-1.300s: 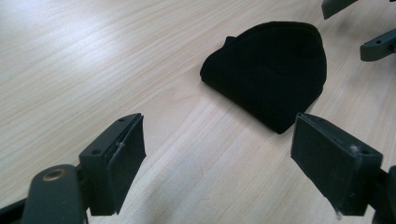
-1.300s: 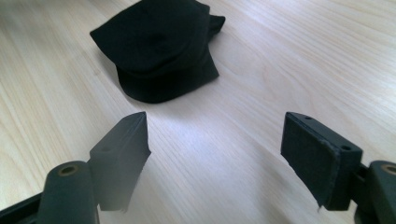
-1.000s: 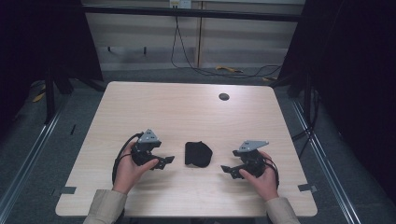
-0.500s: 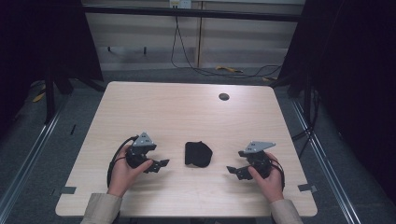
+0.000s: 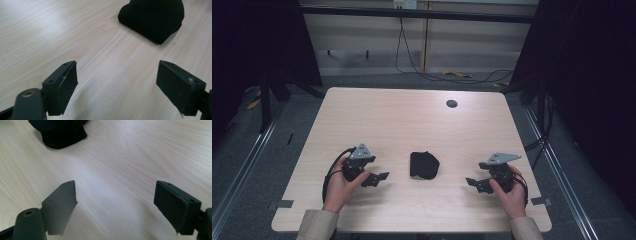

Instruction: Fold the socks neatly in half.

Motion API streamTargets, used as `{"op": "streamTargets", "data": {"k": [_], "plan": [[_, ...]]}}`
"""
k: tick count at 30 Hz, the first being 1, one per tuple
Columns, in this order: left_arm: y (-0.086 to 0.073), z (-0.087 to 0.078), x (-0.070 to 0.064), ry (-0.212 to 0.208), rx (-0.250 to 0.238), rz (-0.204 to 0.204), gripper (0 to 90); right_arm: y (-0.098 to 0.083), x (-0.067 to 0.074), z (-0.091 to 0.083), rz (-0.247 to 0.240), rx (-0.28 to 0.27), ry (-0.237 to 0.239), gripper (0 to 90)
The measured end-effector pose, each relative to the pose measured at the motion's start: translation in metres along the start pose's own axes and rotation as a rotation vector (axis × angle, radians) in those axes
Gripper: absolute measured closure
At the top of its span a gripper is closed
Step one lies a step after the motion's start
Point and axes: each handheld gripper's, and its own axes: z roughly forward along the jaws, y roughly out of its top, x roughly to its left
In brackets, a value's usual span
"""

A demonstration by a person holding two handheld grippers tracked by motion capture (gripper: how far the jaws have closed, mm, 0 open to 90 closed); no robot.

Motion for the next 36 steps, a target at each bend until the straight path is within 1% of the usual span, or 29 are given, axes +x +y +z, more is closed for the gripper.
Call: {"op": "streamTargets", "data": {"k": [1,4,7,8,10,11,13,15,17,19,21,22,23,25,26,27,28,29,31,32,34,35,36], "plan": [[-0.001,0.0,0.0,-0.008,-0.003,-0.011,17.1,-0.001,-0.001,-0.001,0.004,-0.001,-0.003,17.5],[-0.006,-0.002,0.002,-0.006,0.008,-0.007,17.2,-0.004,-0.003,-0.002,0.011,0.001,-0.005,17.6],[-0.011,-0.005,0.004,-0.001,0.009,-0.017,17.1,-0.006,-0.004,-0.003,0.013,0.005,-0.012,17.5],[-0.012,-0.006,0.005,-0.004,0.007,-0.018,17.1,-0.007,-0.004,-0.003,0.009,0.008,-0.017,17.5],[-0.014,-0.008,0.007,0.002,0.011,-0.006,17.2,-0.009,-0.005,-0.004,0.012,0.017,-0.019,17.5],[-0.015,-0.009,0.008,0.002,0.01,-0.016,17.2,-0.01,-0.005,-0.004,0.011,0.015,-0.023,17.5],[-0.018,-0.011,0.01,0.008,0.013,-0.01,17.2,-0.01,-0.005,-0.005,0.015,0.02,-0.029,17.5],[-0.021,-0.013,0.011,0.009,0.012,-0.017,17.2,-0.011,-0.005,-0.006,0.009,0.018,-0.035,17.6],[-0.022,-0.014,0.012,0.012,0.015,-0.01,17.3,-0.011,-0.005,-0.006,0.007,0.02,-0.038,17.5],[-0.024,-0.016,0.013,0.015,0.015,-0.017,17.5,-0.012,-0.005,-0.006,0.009,0.023,-0.038,17.6],[-0.027,-0.019,0.015,0.014,0.019,-0.002,17.5,-0.014,-0.006,-0.007,0.01,0.029,-0.042,17.6],[-0.028,-0.02,0.015,0.012,0.016,-0.014,17.5,-0.014,-0.006,-0.007,0.011,0.034,-0.045,17.5],[-0.03,-0.022,0.016,0.018,0.023,-0.008,17.5,-0.015,-0.006,-0.007,0.009,0.036,-0.05,17.6],[-0.031,-0.023,0.017,0.024,0.027,-0.009,17.6,-0.015,-0.007,-0.007,0.005,0.036,-0.049,17.6],[-0.034,-0.026,0.019,0.032,0.031,-0.004,17.6,-0.015,-0.006,-0.007,0.003,0.04,-0.054,17.6],[-0.036,-0.027,0.02,0.032,0.033,-0.007,17.6,-0.016,-0.006,-0.008,0.008,0.044,-0.055,17.5],[-0.038,-0.028,0.021,0.033,0.028,-0.012,17.6,-0.016,-0.007,-0.007,0.003,0.042,-0.057,17.6],[-0.039,-0.029,0.022,0.041,0.034,-0.013,17.6,-0.016,-0.007,-0.007,0.001,0.045,-0.062,17.6],[-0.043,-0.031,0.023,0.039,0.039,-0.011,17.6,-0.017,-0.007,-0.007,0.005,0.05,-0.063,17.6],[-0.044,-0.032,0.024,0.04,0.037,-0.015,17.6,-0.018,-0.008,-0.007,0.001,0.05,-0.066,17.6],[-0.046,-0.034,0.025,0.047,0.044,-0.01,17.7,-0.019,-0.008,-0.007,0.0,0.048,-0.068,17.6],[-0.047,-0.035,0.026,0.047,0.038,-0.014,17.8,-0.019,-0.008,-0.007,-0.002,0.051,-0.068,17.6],[-0.048,-0.036,0.027,0.048,0.042,-0.008,17.7,-0.019,-0.008,-0.007,-0.006,0.052,-0.071,17.6]]}}
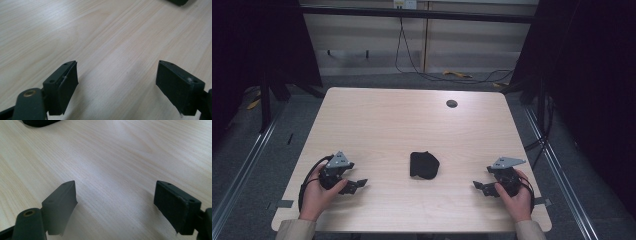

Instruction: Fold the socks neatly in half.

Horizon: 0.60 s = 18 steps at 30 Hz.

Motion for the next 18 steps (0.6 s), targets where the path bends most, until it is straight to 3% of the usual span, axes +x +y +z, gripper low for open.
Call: {"op": "streamTargets", "data": {"k": [18], "plan": [[-0.017,-0.008,0.008,0.032,0.01,-0.005,17.7,-0.004,-0.001,0.002,-0.003,-0.005,-0.005,16.8]]}}
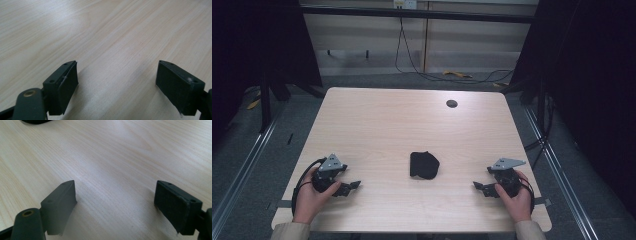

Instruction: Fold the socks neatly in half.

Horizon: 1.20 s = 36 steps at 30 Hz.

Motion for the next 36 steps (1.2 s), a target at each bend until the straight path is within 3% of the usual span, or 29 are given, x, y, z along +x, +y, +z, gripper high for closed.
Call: {"op": "streamTargets", "data": {"k": [8,24,36], "plan": [[-0.0048,-0.0003,0.0005,-0.002,-0.021,0.002,16.7,-0.0024,-0.0002,0.0,0.011,-0.014,0.006,16.2],[-0.0048,0.0003,0.0,0.014,-0.018,-0.003,14.4,-0.0045,-0.0006,0.0004,0.013,-0.033,0.006,15.8],[-0.0038,0.0022,0.0003,0.054,0.006,-0.036,4.3,-0.0044,-0.0008,0.0005,0.012,-0.031,0.005,15.4]]}}
